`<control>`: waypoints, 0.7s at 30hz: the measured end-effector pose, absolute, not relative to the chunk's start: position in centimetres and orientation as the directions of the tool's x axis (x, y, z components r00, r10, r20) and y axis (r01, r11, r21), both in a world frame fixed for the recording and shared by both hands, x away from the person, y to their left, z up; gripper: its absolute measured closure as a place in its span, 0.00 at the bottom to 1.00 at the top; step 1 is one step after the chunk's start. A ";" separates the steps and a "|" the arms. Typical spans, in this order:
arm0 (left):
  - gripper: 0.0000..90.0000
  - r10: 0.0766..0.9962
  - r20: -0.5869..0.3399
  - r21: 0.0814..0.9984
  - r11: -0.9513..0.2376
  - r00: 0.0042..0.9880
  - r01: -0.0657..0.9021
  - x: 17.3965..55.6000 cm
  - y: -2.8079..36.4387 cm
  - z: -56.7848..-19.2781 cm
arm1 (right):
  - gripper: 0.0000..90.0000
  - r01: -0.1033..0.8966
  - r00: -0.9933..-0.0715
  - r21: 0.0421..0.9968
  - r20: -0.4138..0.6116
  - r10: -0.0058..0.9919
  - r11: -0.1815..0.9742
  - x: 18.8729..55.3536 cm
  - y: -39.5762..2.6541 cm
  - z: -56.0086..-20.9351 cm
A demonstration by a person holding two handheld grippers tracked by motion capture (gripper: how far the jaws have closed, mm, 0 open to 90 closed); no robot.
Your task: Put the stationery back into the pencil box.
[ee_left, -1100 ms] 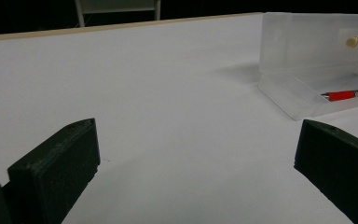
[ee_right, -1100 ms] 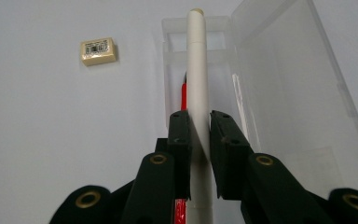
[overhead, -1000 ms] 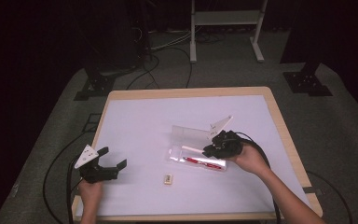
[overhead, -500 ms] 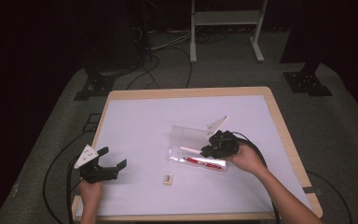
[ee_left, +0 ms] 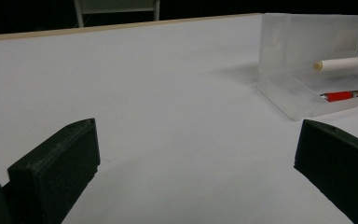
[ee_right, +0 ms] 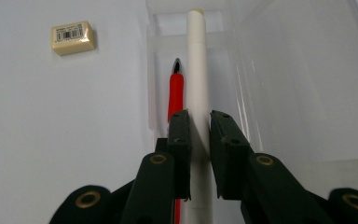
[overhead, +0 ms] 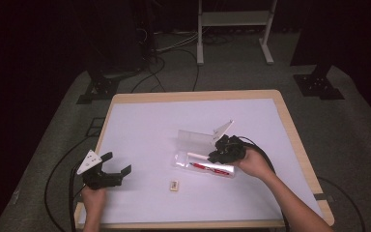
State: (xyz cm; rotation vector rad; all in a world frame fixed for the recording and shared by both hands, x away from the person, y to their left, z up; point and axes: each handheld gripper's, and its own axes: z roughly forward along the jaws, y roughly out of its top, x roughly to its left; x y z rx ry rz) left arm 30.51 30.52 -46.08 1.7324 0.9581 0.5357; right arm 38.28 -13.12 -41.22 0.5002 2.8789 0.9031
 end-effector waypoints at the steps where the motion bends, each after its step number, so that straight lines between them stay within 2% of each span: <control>1: 0.00 0.808 -0.090 0.927 -0.145 0.582 0.345 30.5 30.5 -46.1 | 0.87 0.286 -0.942 0.566 0.019 0.335 0.773 38.3 -13.2 -41.4; 21: 0.00 0.808 -0.090 0.927 -0.145 0.582 0.345 30.5 30.5 -46.1 | 0.87 0.330 -0.933 0.529 0.057 0.355 0.782 39.3 -13.4 -43.5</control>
